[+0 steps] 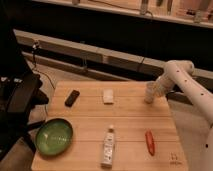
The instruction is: Pick up the ceramic cup
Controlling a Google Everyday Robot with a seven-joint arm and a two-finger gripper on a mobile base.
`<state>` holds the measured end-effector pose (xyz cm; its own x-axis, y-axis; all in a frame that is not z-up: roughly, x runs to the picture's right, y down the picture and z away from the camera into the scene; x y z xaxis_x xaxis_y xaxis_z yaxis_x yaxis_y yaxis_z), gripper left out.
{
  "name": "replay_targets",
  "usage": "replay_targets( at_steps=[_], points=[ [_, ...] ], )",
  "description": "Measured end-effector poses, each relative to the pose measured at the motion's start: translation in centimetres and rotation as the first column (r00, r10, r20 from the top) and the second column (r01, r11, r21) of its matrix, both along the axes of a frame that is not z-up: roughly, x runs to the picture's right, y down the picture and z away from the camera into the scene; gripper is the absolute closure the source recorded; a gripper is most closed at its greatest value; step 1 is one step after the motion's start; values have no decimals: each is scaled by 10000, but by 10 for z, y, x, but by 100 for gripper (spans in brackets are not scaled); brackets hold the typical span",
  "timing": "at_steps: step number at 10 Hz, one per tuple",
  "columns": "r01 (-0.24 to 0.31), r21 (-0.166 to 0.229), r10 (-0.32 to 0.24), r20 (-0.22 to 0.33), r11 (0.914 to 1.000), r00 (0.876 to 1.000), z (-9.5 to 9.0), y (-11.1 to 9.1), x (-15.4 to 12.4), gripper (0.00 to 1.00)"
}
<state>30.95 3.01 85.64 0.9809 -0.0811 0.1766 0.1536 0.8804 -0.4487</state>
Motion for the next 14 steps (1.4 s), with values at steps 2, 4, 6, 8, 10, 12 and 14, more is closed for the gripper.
replay_targets(
  at_steps=[2, 4, 6, 8, 10, 12, 14],
  points=[
    [58, 27, -58, -5, 10000, 10000, -11, -10, -3, 100],
    [183, 32, -183, 36, 9998, 9998, -8, -8, -5, 100],
    [370, 49, -370, 117, 9993, 9992, -4, -2, -13, 100],
    [406, 91, -407, 127, 9991, 9991, -11, -9, -21, 100],
    [416, 94, -417, 111, 9991, 9991, -15, -13, -21, 100],
    [547, 107, -549, 168, 9984, 9984, -17, -13, -24, 100],
    [624, 141, -626, 198, 9980, 9978, -16, -12, -31, 100]
  ],
)
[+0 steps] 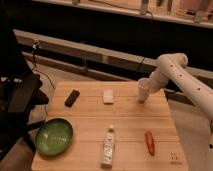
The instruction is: Pick up the ceramic cup
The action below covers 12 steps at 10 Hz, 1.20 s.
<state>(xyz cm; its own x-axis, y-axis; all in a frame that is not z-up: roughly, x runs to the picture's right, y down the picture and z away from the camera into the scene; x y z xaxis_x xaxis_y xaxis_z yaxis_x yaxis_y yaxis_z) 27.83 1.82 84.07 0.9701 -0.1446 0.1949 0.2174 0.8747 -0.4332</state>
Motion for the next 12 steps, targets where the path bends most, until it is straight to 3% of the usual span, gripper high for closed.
replay_targets(
  at_steps=[12],
  points=[
    [332, 141, -334, 143, 9993, 9993, -13, -17, -16, 100]
  ],
)
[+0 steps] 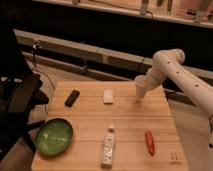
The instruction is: Pick up the ceramic cup
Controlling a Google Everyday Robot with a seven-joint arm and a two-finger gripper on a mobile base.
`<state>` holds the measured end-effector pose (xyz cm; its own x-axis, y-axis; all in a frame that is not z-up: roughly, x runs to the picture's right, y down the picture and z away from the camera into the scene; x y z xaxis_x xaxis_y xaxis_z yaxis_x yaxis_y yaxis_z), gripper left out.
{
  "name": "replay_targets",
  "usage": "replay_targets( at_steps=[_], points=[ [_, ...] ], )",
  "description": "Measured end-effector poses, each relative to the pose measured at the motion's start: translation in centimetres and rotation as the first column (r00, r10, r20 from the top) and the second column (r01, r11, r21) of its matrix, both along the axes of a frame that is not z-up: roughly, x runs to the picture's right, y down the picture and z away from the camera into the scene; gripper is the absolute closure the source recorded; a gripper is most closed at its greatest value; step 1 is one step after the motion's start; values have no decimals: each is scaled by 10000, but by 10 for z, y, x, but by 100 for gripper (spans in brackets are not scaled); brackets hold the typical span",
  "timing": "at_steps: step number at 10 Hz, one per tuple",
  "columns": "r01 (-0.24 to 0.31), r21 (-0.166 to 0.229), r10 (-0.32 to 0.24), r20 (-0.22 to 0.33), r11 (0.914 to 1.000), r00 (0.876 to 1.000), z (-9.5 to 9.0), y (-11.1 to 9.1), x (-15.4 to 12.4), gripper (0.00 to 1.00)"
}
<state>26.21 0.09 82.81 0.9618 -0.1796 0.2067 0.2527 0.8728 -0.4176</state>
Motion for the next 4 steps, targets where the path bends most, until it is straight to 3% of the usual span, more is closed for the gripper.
replay_targets(
  at_steps=[4],
  points=[
    [6, 63, -6, -2, 10000, 10000, -2, -4, 0, 100]
  ],
)
